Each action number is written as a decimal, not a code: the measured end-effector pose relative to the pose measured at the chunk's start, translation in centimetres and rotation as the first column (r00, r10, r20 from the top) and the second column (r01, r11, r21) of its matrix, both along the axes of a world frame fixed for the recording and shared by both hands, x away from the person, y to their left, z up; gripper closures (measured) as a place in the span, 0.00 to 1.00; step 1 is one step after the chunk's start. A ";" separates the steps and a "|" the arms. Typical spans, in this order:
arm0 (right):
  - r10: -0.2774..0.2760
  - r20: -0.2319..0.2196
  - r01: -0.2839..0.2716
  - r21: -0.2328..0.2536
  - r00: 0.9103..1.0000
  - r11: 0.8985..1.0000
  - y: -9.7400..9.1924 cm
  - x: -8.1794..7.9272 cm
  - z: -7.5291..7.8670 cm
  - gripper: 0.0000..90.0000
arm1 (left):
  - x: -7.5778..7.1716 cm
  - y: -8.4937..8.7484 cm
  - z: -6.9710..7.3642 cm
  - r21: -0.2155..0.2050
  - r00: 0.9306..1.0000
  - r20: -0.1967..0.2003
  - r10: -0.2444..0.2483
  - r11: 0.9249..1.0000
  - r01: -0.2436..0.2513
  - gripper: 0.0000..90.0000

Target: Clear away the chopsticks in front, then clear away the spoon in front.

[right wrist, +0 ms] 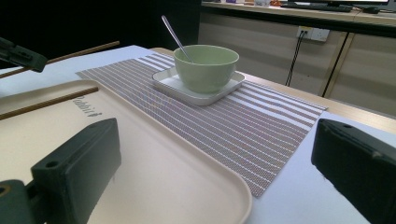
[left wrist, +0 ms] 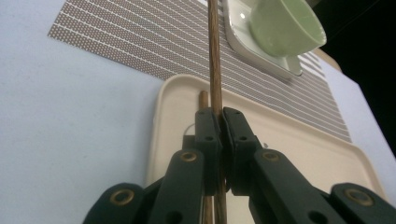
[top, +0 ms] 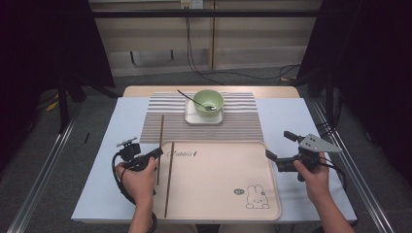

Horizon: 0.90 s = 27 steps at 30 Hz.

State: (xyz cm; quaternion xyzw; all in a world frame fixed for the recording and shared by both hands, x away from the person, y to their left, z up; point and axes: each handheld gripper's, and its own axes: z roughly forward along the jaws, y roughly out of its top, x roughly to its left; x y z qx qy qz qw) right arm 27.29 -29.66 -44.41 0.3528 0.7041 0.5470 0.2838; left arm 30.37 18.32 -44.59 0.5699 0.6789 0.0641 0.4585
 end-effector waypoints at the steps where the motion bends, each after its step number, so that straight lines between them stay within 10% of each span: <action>1: -0.002 0.001 0.002 -0.001 1.000 1.000 0.0 0.0 0.0 0.01 | -0.1 0.0 0.0 0.001 1.000 -0.002 -0.008 1.000 0.008 0.95; 27: -0.003 0.001 0.003 -0.009 1.000 1.000 0.1 -0.1 0.0 0.01 | -2.1 -0.2 -0.7 -0.042 1.000 0.014 0.010 0.999 -0.010 0.95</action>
